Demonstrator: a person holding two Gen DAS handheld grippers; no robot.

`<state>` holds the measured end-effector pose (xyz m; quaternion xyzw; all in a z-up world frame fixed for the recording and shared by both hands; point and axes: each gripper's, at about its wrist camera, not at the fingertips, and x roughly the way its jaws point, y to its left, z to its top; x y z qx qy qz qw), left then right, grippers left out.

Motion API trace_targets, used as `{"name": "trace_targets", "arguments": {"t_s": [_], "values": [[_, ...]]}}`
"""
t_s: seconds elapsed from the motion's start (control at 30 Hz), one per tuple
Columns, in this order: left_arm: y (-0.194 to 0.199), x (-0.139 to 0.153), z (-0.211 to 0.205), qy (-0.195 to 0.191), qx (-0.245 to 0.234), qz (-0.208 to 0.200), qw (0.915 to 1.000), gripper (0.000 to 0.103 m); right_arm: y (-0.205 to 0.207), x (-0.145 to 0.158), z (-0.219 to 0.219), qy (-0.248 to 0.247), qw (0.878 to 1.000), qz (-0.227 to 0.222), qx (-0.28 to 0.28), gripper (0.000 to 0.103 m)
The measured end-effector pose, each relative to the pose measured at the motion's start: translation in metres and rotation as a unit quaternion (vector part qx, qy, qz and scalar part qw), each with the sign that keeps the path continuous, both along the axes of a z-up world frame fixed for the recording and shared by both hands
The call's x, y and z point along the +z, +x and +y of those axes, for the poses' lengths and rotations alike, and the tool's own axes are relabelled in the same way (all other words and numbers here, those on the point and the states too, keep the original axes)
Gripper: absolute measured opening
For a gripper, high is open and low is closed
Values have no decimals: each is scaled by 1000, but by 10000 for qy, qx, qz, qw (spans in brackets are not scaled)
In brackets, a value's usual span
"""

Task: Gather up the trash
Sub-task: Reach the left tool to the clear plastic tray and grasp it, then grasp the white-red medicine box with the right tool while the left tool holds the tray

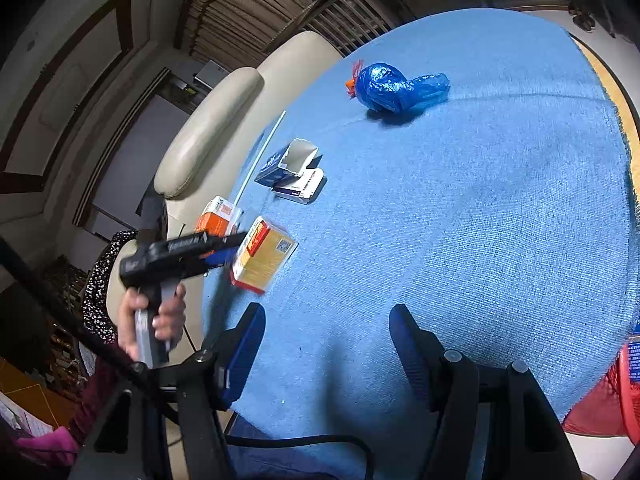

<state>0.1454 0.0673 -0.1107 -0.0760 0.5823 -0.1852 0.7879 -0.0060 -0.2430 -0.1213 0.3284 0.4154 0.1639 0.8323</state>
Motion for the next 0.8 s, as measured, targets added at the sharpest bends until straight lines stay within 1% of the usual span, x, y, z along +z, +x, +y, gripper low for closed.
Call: {"name": "trace_targets", "arguments": {"t_s": [0.07, 0.13, 0.23, 0.3, 0.4, 0.47, 0.63, 0.73, 0.8], "values": [[-20, -1, -8, -99, -102, 6, 9999, 55, 0, 0, 0, 15, 10000, 3, -1, 69], [-25, 4, -14, -194, -206, 8, 9996, 55, -1, 0, 0, 43, 10000, 4, 2, 69], [-45, 3, -23, -460, -318, 36, 9984, 55, -3, 2, 0, 33, 10000, -14, -2, 69], [-56, 2, -31, -457, -347, -68, 9983, 55, -3, 4, 2, 15, 10000, -44, 6, 69], [-75, 7, -27, -463, -248, -273, 9982, 55, 2, 10, 7, -67, 10000, -47, 45, 69], [-82, 11, -18, -408, -134, -373, 9984, 55, 9, 15, 14, -189, 9997, -80, 107, 69], [-90, 18, 9, -210, 225, -564, 9979, 55, 38, 29, 49, -520, 9976, -151, 437, 69], [-95, 24, 25, 52, 439, -733, 9963, 55, 60, 30, 80, -824, 9946, -127, 626, 69], [-99, 27, 33, 98, 544, -794, 9953, 55, 72, 27, 97, -1022, 9923, -26, 707, 69]]}}
